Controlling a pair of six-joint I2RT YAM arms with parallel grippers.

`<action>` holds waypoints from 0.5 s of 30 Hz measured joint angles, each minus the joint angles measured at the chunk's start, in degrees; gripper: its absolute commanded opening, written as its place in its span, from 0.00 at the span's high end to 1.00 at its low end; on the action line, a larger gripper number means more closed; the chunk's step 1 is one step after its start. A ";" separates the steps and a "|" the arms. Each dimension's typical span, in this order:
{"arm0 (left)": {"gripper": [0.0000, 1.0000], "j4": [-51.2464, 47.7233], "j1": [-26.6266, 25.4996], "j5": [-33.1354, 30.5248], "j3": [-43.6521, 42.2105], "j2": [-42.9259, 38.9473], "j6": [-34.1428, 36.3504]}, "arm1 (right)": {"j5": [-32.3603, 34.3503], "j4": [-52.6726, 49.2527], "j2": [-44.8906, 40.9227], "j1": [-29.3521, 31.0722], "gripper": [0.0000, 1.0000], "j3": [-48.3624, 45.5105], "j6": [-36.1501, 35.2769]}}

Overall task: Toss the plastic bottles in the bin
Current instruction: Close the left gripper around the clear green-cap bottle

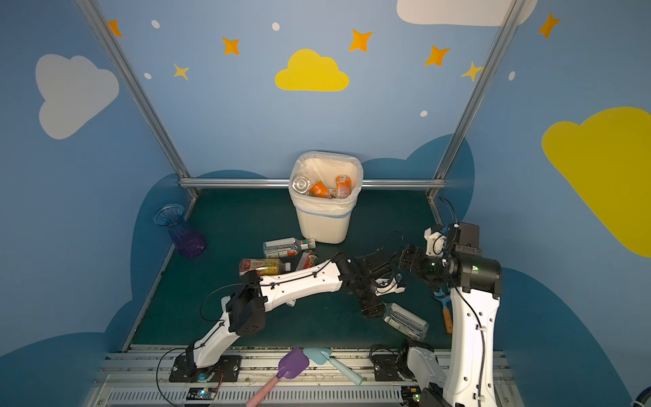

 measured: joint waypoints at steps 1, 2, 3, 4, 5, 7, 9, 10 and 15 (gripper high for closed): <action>0.20 0.07 -0.31 0.04 1.31 0.85 0.15 | 0.02 0.20 -0.04 -0.07 0.12 0.00 0.26; 0.20 -0.04 -0.68 0.15 2.62 1.86 0.33 | -0.07 0.63 -0.11 -0.28 0.12 0.04 0.46; 0.20 -0.04 -1.03 0.31 3.87 2.91 0.39 | -0.09 1.09 -0.22 -0.55 0.12 0.11 1.03; 0.20 0.07 -1.33 0.57 4.90 3.87 0.37 | -0.17 1.46 -0.31 -0.68 0.12 0.20 1.49; 0.20 0.17 -1.62 0.92 5.88 4.94 0.37 | -0.70 1.79 -0.39 -0.83 0.12 0.37 2.01; 0.20 0.55 -1.92 1.46 7.34 6.69 0.35 | -1.77 2.05 -0.63 -0.94 0.12 0.81 3.15; 0.20 1.27 -2.08 2.10 8.72 7.96 0.33 | -1.75 1.97 -0.98 -1.51 0.12 0.98 3.98; 0.20 1.62 -2.03 2.34 9.25 8.33 0.31 | -1.86 1.99 -1.05 -1.70 0.12 1.03 4.42; 0.20 2.84 -1.60 2.58 12.83 10.27 0.13 | -2.29 2.40 -1.05 -2.08 0.12 2.08 5.92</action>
